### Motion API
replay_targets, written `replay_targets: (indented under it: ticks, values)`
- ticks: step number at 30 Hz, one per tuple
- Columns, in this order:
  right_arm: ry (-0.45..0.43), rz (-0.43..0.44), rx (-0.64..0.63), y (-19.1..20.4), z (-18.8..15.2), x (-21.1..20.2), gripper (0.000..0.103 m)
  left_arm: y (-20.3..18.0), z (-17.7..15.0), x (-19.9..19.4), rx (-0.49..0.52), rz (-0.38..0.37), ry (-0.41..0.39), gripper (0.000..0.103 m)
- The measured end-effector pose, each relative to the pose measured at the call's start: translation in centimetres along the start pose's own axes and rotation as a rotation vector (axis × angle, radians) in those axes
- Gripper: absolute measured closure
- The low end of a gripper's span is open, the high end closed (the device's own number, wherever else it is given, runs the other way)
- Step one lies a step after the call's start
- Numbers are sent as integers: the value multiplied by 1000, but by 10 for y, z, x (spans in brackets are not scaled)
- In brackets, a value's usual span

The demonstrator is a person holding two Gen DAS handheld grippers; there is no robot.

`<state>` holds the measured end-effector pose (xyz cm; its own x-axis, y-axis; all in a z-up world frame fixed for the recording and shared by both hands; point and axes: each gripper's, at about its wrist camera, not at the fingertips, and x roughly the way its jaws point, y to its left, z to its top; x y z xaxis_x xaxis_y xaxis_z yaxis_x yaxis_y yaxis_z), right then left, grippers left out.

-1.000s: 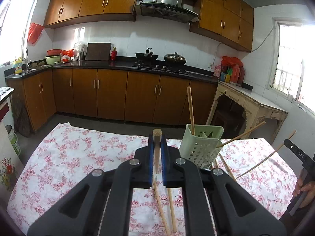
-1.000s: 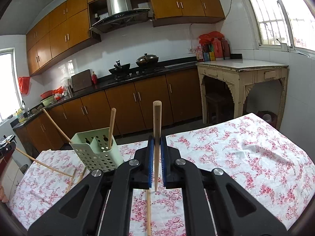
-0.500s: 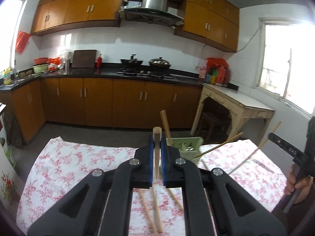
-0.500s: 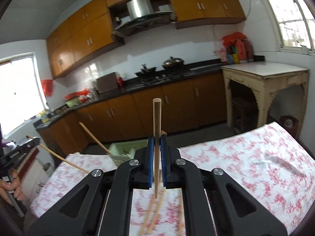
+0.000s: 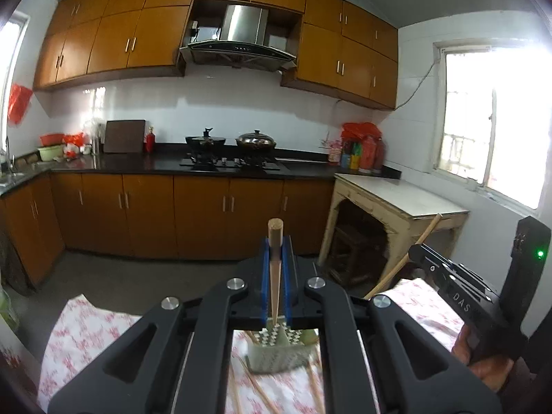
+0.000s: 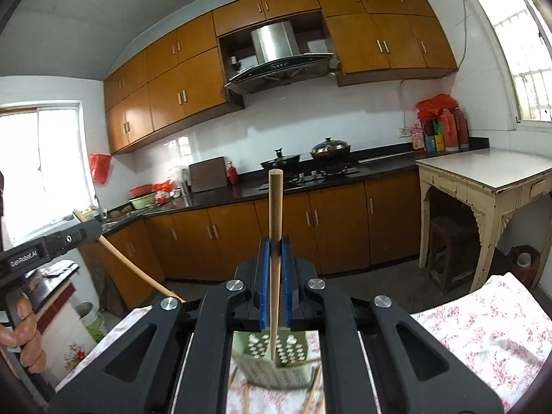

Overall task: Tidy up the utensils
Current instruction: 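Lift the right gripper's chopstick upright over the holder while the left gripper carries its chopstick there, then drop the right gripper's chopstick into the holder and open while the left gripper releases its chopstick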

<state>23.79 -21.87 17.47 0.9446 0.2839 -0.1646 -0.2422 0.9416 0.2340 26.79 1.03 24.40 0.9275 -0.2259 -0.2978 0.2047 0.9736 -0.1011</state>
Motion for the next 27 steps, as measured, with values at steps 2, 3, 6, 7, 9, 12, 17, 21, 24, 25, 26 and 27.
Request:
replay_targets:
  ticks: [2, 3, 6, 7, 9, 12, 17, 21, 24, 25, 26, 27]
  values:
    - [17, -18, 6, -2, -7, 14, 96, 1, -5, 21, -19, 0, 41, 95]
    - [26, -21, 11, -4, -11, 17, 96, 3, -9, 32, -32, -2, 66, 95]
    - [57, -38, 4, -5, -23, 34, 96, 6, -22, 52, -44, 7, 108, 95]
    - [68, -44, -1, -6, -27, 40, 96, 9, -26, 57, -47, 9, 120, 95]
    - [95, -47, -1, -6, -35, 51, 96, 13, -32, 64, -50, 11, 135, 95]
    - [139, -44, 19, -9, -45, 66, 96, 22, -41, 76, -57, 19, 159, 95]
    - [198, -16, 82, -15, -58, 79, 96, 31, -52, 87, -68, 17, 190, 95]
    - [224, -8, 90, -14, -64, 83, 96, 34, -56, 92, -71, 11, 200, 95]
    - [240, -10, 88, -14, -67, 87, 96, 34, -59, 96, -74, 10, 210, 95]
    - [245, -12, 89, -14, -67, 88, 96, 35, -61, 98, -76, 11, 214, 95]
    - [253, -15, 91, -14, -68, 89, 96, 34, -61, 99, -78, 12, 218, 95]
    - [257, -17, 94, -16, -68, 90, 95, 34, -62, 100, -79, 13, 221, 95]
